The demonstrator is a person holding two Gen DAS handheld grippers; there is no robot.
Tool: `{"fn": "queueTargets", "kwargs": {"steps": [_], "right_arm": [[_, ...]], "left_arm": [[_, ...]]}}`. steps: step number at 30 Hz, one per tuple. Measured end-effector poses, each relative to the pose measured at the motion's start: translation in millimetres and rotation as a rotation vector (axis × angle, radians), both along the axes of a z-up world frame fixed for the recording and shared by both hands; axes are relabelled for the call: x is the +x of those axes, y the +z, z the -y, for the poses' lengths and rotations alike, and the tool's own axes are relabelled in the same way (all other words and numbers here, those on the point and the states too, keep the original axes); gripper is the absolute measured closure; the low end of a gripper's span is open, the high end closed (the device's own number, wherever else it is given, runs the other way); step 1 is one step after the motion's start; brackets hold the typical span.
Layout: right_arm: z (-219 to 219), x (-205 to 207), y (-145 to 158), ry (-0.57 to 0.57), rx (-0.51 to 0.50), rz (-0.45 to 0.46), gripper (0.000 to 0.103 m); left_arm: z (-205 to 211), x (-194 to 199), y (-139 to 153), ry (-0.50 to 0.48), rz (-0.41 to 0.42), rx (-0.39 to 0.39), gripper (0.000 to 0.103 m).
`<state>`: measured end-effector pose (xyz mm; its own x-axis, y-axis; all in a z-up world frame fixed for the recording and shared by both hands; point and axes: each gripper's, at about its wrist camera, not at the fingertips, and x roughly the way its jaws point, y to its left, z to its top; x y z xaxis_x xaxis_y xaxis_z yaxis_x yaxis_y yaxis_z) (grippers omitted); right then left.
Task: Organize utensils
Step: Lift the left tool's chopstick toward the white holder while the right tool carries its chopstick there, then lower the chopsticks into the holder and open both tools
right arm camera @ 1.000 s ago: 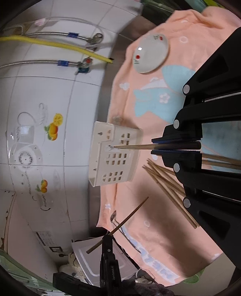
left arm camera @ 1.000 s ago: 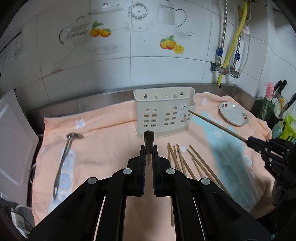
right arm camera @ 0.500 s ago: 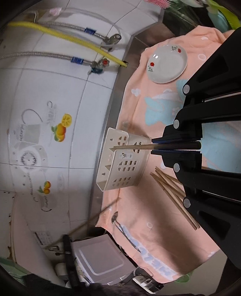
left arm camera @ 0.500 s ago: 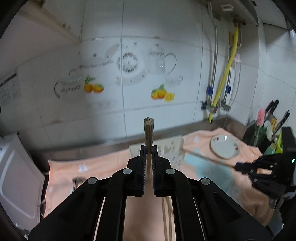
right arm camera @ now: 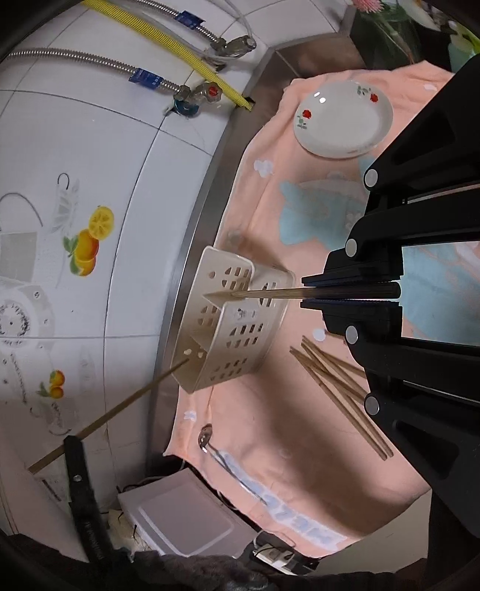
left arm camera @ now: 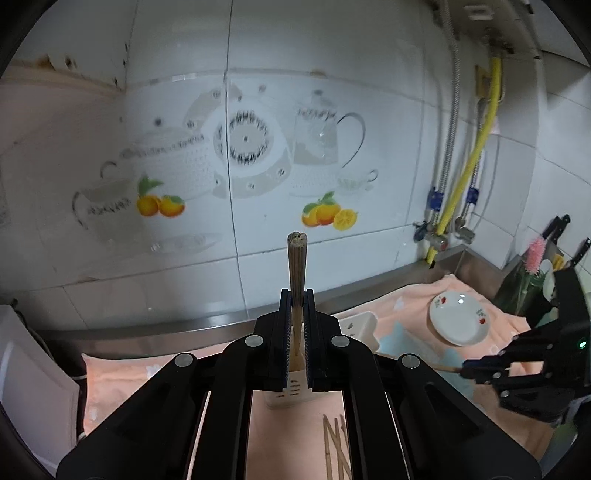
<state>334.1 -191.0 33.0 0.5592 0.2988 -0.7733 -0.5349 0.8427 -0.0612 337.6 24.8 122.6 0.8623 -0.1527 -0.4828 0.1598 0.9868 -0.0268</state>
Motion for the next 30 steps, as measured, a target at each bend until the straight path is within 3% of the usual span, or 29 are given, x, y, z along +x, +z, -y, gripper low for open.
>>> {"fn": "queueTargets", "kwargs": {"steps": [13, 18, 26, 30], "right_arm": [[-6.9, 68.1, 11.0, -0.020, 0.011, -0.182, 0.096], [-12.1, 86.6, 11.5, -0.051, 0.010, -0.191, 0.096], [-10.3, 100.3, 14.3, -0.078, 0.110, -0.173, 0.093], [-5.2, 97.8, 21.5, -0.089, 0.133, -0.136, 0.083]], "left_arm": [[-10.2, 45.3, -50.7, 0.015, -0.131, -0.011, 0.098], [-14.7, 52.1, -61.2, 0.017, -0.161, -0.023, 0.098], [-19.5, 55.0, -69.0, 0.020, -0.183, -0.032, 0.097], [-21.3, 55.0, -68.5, 0.030, -0.180, -0.039, 0.096]]}}
